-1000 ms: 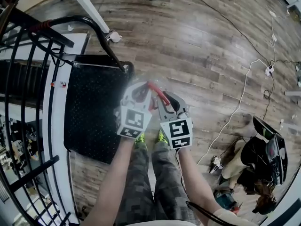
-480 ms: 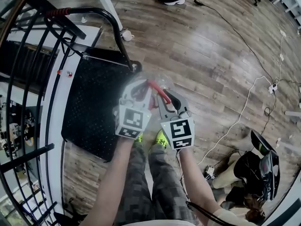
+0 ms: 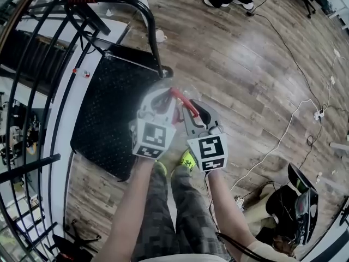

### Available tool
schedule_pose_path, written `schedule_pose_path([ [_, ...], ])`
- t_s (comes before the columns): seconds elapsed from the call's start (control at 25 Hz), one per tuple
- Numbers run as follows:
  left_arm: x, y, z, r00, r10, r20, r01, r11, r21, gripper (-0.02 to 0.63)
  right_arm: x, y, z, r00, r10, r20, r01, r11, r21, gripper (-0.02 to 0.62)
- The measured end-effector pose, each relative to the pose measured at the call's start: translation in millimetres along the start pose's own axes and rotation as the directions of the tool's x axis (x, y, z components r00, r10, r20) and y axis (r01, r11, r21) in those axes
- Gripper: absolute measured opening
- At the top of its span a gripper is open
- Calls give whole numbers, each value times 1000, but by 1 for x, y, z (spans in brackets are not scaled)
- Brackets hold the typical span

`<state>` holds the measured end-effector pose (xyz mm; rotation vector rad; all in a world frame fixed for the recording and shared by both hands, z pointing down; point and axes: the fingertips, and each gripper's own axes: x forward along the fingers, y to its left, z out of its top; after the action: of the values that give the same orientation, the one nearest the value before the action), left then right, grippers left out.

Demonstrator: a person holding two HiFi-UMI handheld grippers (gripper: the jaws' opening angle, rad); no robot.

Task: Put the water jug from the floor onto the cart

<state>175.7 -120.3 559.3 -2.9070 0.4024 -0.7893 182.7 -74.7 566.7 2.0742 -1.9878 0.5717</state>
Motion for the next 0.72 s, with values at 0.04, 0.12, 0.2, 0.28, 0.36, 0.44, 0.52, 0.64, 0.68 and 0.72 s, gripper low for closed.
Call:
schedule_pose_path([
  [0.04, -2, 4, -2, 1000, 7, -1, -7, 1000, -3, 37, 3, 4, 1, 1000, 8, -1, -8, 1000, -3, 72],
  [0.12, -7, 12, -6, 1000, 20, -1, -20, 1000, -11, 35, 9, 11, 3, 1000, 22, -3, -22, 1000, -11, 72],
  [0.2, -12, 19, -8, 1000, 31, 1, -31, 999, -19, 35, 13, 18, 6, 1000, 31, -4, -31, 999, -20, 72],
  [0.28, -18, 27, -11, 999, 42, 2, -42, 999, -23, 35, 18, 26, 9, 999, 40, -6, -40, 999, -26, 72],
  [0.36, -22, 35, -13, 999, 53, 4, -53, 998, -29, 35, 23, 33, 13, 999, 50, -7, -50, 998, -33, 72],
  [0.44, -26, 46, -14, 998, 61, 8, -61, 998, -35, 35, 31, 39, 18, 998, 56, -7, -56, 998, -40, 72],
  [0.52, -31, 59, -17, 997, 70, 11, -70, 997, -40, 35, 40, 48, 23, 998, 59, -7, -60, 997, -46, 72],
  [0.64, -41, 74, -20, 996, 86, 12, -86, 995, -46, 35, 49, 62, 30, 998, 68, -8, -69, 996, -55, 72],
  [0.68, -45, 79, -21, 996, 91, 11, -90, 995, -48, 35, 51, 67, 33, 997, 72, -8, -72, 996, -57, 72],
  [0.72, -48, 84, -21, 995, 95, 10, -95, 994, -51, 35, 54, 71, 36, 997, 75, -8, -76, 995, -59, 73],
])
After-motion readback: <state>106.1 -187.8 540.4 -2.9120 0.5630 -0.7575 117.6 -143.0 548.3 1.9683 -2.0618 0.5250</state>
